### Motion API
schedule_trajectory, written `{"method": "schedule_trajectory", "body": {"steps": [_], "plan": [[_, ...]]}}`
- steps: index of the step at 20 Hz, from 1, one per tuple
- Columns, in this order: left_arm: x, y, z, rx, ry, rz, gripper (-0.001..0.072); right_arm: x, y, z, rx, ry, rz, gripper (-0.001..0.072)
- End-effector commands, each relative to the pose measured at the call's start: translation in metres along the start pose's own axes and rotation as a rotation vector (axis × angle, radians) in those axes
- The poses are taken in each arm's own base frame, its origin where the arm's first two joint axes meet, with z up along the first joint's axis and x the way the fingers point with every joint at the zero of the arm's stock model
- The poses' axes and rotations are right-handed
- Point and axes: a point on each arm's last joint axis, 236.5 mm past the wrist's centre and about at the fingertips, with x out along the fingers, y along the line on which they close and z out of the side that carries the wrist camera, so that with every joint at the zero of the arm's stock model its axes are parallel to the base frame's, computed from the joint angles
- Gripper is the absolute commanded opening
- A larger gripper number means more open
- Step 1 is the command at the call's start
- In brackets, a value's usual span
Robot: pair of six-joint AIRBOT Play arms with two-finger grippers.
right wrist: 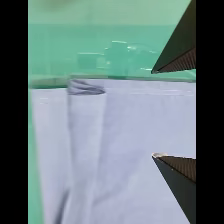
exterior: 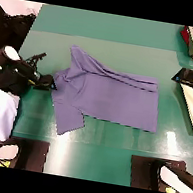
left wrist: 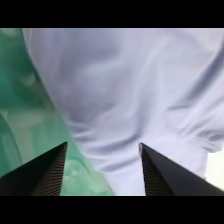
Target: Fold the shirts.
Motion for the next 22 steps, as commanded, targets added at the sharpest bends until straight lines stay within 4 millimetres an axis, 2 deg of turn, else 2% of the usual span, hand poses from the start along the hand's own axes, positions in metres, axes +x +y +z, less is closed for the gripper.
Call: {"method": "schedule_trajectory", "body": {"steps": [1, 4, 5, 6, 9, 10, 11, 13, 14, 18, 20, 22], "plan": [[0.020, 0.007, -0.018, -0.041, 0.010, -0.016, 0.0520, 0.005, -0.001, -0.019, 0.000, 0.018, 0.001, 0.0573], [0.021, 0.009, -0.017, -0.045, 0.002, -0.013, 0.0514, 0.003, -0.001, -0.025, 0.000, 0.018, 0.001, 0.0573], [0.022, 0.008, -0.016, -0.044, -0.001, -0.014, 0.0410, 0.003, -0.001, -0.026, 0.000, 0.020, 0.001, 0.0573], [0.023, 0.007, -0.015, -0.038, -0.004, -0.012, 0.0369, 0.003, -0.001, -0.027, 0.000, 0.026, 0.001, 0.0573], [0.026, 0.001, -0.011, -0.014, -0.022, -0.005, 0.0352, 0.002, -0.001, -0.040, 0.000, 0.078, 0.000, 0.0573], [0.028, -0.002, -0.008, -0.002, -0.032, -0.001, 0.0067, 0.001, -0.001, -0.046, -0.002, 0.106, -0.001, 0.0572], [0.030, -0.005, -0.008, 0.007, -0.036, -0.001, 0.0026, 0.001, -0.002, -0.052, -0.008, 0.131, -0.003, 0.0573], [0.028, -0.010, -0.013, 0.022, -0.010, -0.007, 0.0024, 0.003, -0.003, -0.073, -0.017, 0.212, -0.003, 0.0573], [0.024, -0.010, -0.016, 0.038, -0.001, 0.002, 0.0024, 0.006, -0.007, -0.092, -0.015, 0.280, -0.006, 0.0573], [-0.018, -0.015, -0.023, 0.142, -0.064, 0.073, 0.0024, 0.029, -0.034, -0.173, 0.097, 0.539, -0.020, 0.0572], [-0.031, -0.019, -0.031, 0.170, -0.070, 0.084, 0.0024, 0.039, -0.042, -0.203, 0.114, 0.613, -0.021, 0.0572], [-0.036, -0.022, -0.036, 0.177, -0.065, 0.081, 0.0024, 0.053, -0.045, -0.222, 0.125, 0.635, -0.022, 0.0572]]}}
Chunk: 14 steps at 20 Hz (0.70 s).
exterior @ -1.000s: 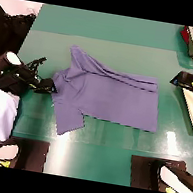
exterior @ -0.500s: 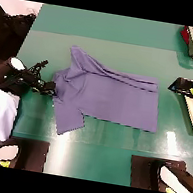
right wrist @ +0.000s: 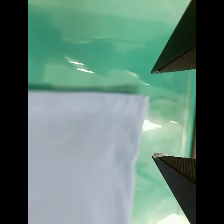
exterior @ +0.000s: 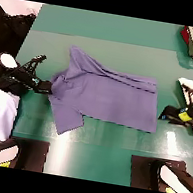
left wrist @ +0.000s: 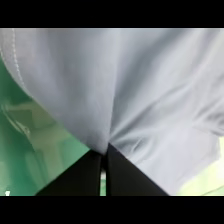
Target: Fold the shirts.
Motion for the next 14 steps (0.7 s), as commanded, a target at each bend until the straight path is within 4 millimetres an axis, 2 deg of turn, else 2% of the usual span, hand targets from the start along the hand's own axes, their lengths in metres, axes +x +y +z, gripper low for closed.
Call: {"method": "schedule_trajectory", "body": {"steps": [1, 3, 5, 7, 13, 14], "plan": [[-0.013, -0.003, -0.010, 0.030, 0.008, 0.016, 0.0024, 0.039, -0.011, -0.026, 0.032, 0.084, 0.005, 0.0572], [-0.011, -0.002, -0.013, 0.026, 0.017, 0.015, 0.0024, 0.053, -0.009, -0.029, 0.045, 0.085, 0.027, 0.0571], [-0.008, -0.001, -0.016, 0.021, 0.024, 0.015, 0.0024, 0.062, 0.004, -0.031, 0.054, 0.081, 0.091, 0.0567], [-0.006, 0.000, -0.019, 0.019, 0.031, 0.015, 0.0024, 0.068, 0.008, -0.028, 0.046, 0.064, 0.097, 0.0523], [-0.006, 0.000, -0.018, 0.018, 0.030, 0.015, 0.0024, 0.074, 0.017, -0.019, -0.003, 0.016, 0.082, 0.0499], [-0.006, 0.000, -0.018, 0.019, 0.030, 0.015, 0.0024, 0.075, 0.018, -0.018, -0.010, 0.012, 0.080, 0.0432]]}}
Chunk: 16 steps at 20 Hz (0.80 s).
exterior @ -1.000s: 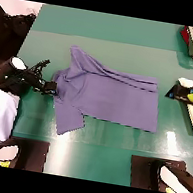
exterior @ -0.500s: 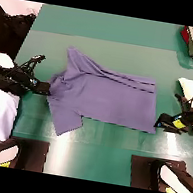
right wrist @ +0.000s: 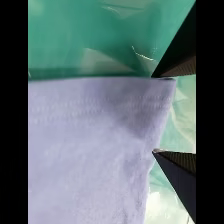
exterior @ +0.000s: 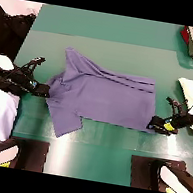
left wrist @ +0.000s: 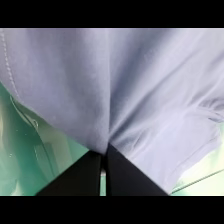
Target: Fold the shirts.
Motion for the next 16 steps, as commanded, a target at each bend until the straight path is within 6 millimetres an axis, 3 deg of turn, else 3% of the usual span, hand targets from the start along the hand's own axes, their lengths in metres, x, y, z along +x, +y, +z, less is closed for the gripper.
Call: {"method": "schedule_trajectory", "body": {"steps": [1, 2, 3, 6, 9, 13, 16], "plan": [[0.000, 0.000, -0.001, 0.001, 0.001, 0.001, 0.0024, 0.004, 0.005, 0.007, -0.026, -0.033, -0.002, 0.0384], [0.000, 0.000, -0.001, 0.001, 0.002, 0.001, 0.0024, 0.004, 0.006, 0.007, -0.029, -0.033, -0.003, 0.0255], [0.000, 0.000, -0.001, 0.001, 0.004, 0.000, 0.0024, 0.004, 0.007, 0.007, -0.030, -0.032, -0.001, 0.0039], [-0.006, -0.003, 0.000, 0.010, -0.018, 0.003, 0.0023, -0.008, 0.011, 0.007, -0.044, -0.020, 0.002, 0.0018], [-0.029, -0.013, 0.000, 0.037, -0.085, 0.006, 0.0024, -0.049, 0.027, 0.025, -0.092, -0.116, 0.011, 0.0018], [-0.078, -0.039, -0.007, 0.086, -0.192, 0.000, 0.0024, -0.142, 0.058, 0.045, -0.186, -0.416, 0.023, 0.0017], [-0.142, -0.068, 0.008, 0.130, -0.363, 0.001, 0.0024, -0.221, 0.080, 0.042, -0.236, -0.661, 0.036, 0.0017]]}}
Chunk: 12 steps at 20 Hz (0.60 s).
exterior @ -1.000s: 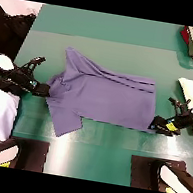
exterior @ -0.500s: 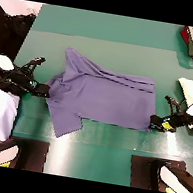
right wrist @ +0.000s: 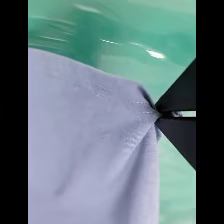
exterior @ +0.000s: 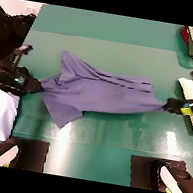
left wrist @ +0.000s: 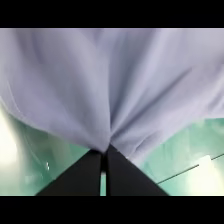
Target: Fold the shirts.
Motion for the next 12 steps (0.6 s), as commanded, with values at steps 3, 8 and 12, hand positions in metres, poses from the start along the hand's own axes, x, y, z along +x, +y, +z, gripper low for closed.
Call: {"method": "schedule_trajectory", "body": {"steps": [3, 8, 12], "plan": [[-0.130, -0.059, 0.059, 0.120, -0.363, -0.001, 0.0024, -0.137, 0.043, 0.054, -0.103, -0.453, 0.010, 0.0016], [-0.289, -0.128, 0.093, 0.308, -0.782, 0.024, 0.0024, -0.266, 0.084, 0.074, -0.200, -0.833, 0.026, 0.0017], [-0.387, -0.173, 0.083, 0.413, -1.057, 0.032, 0.0024, -0.344, 0.109, 0.073, -0.259, -1.022, 0.035, 0.0016]]}}
